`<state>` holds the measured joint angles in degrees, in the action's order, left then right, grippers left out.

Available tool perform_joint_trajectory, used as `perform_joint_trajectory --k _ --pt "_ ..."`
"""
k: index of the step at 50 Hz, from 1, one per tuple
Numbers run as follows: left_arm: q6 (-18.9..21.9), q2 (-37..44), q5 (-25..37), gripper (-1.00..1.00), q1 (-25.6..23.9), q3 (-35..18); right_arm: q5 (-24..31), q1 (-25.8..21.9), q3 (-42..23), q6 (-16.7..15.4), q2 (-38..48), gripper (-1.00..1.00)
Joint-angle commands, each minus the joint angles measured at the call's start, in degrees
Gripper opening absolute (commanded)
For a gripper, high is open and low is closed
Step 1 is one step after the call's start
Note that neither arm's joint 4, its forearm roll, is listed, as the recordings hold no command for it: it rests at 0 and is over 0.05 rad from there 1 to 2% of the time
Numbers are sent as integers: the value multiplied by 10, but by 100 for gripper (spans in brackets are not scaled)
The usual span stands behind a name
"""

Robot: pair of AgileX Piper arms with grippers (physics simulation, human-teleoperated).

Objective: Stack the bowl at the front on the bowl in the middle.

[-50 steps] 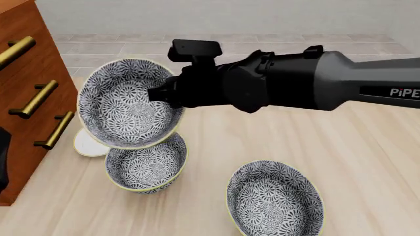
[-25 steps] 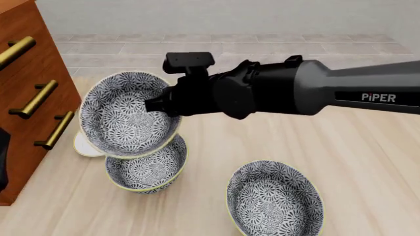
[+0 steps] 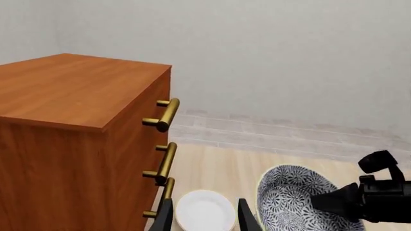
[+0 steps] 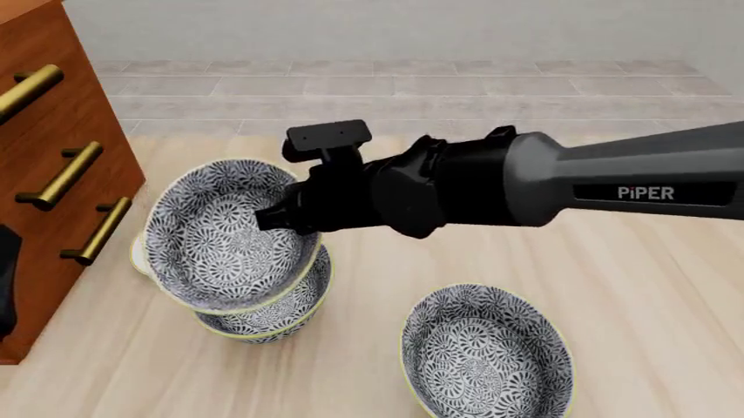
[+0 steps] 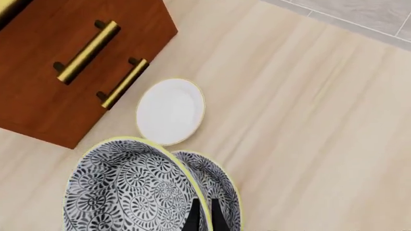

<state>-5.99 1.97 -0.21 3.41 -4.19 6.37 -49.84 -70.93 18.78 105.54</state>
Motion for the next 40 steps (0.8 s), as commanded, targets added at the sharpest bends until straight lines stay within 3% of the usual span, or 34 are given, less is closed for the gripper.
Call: perform_joint_trajectory --k 1,40 --pt "0 4 -4 100 -1 0 -14 -1 13 -2 7 -100" --pt "-6 -16 18 100 -7 -3 -34 7 28 -2 29 -100"
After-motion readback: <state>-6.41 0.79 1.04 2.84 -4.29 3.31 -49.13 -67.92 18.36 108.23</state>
